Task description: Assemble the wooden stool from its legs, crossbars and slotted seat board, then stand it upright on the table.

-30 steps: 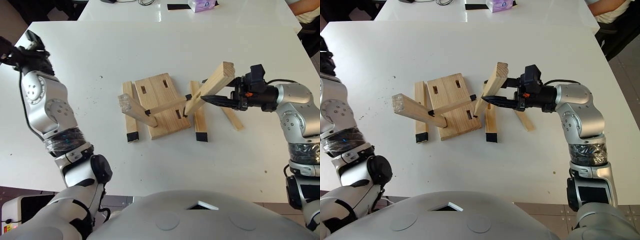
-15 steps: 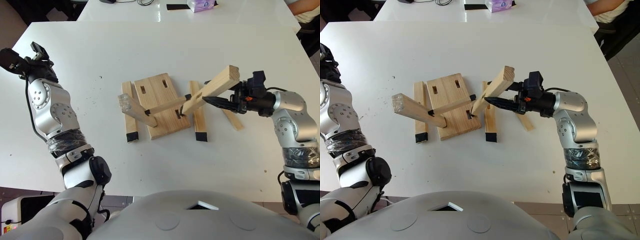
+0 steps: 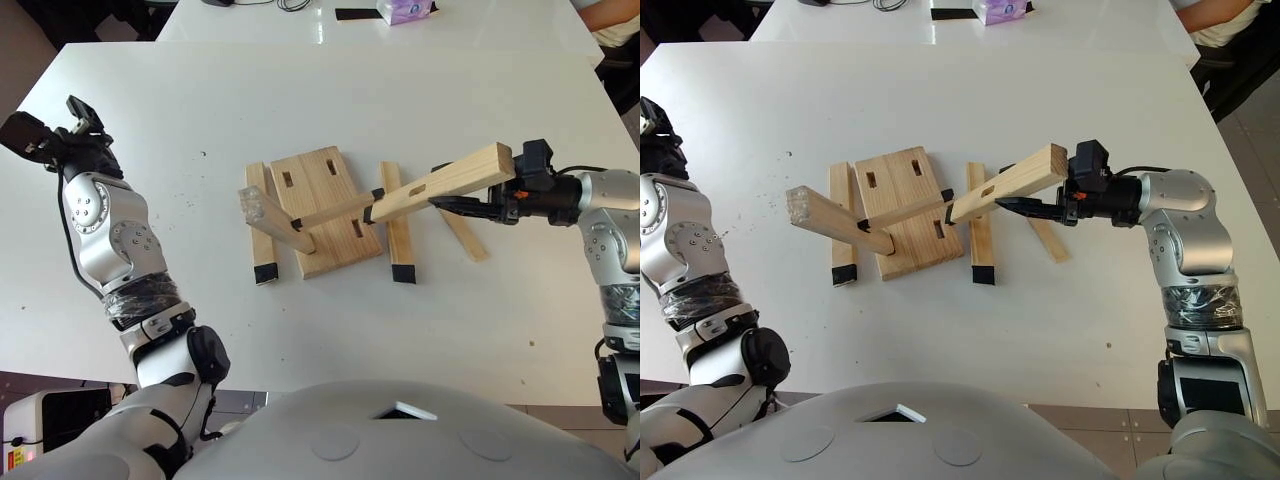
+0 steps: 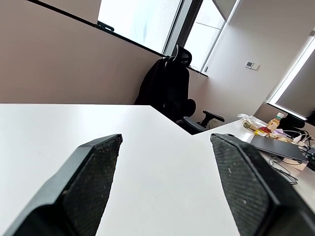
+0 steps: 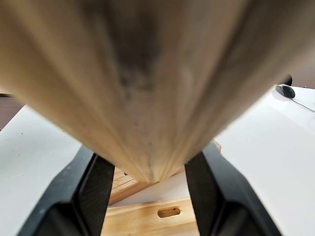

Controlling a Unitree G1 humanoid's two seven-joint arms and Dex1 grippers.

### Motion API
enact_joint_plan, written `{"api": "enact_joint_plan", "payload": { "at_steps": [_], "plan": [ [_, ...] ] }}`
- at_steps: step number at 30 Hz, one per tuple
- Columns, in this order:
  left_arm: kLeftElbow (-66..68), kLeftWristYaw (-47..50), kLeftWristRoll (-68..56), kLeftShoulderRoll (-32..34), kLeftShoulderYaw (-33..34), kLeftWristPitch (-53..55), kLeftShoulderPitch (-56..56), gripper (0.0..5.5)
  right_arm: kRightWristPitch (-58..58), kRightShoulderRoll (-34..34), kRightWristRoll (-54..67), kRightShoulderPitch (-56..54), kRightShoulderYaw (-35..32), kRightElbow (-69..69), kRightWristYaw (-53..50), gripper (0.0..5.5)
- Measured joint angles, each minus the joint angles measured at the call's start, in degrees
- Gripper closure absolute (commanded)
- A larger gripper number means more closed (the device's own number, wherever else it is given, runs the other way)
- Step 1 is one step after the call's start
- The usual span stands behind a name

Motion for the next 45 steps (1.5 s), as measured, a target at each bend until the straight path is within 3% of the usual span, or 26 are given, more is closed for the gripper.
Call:
{"api": "enact_joint_plan", "payload": {
  "at_steps": [22,31,45],
  "plan": [
    [0.18,-1.27,-0.08,-1.67,-1.42,-0.09,-1.12,2.16,6.89,1.90,1.90,-3.93,0.38,-1.78,2.11,3.46],
    [1.58,-2.31,-0.03,-0.84,-1.65,-0.19,-2.46,2.16,0.02,1.70,-2.27,-7.41,4.73,3.59,7.57,3.46],
    [-1.77,-2.22,-0.08,-3.04,-1.81,-0.36,0.10,2.16,2.37,0.10,-2.97,-18.59,10.06,12.76,15.23,3.46]
  ]
}}
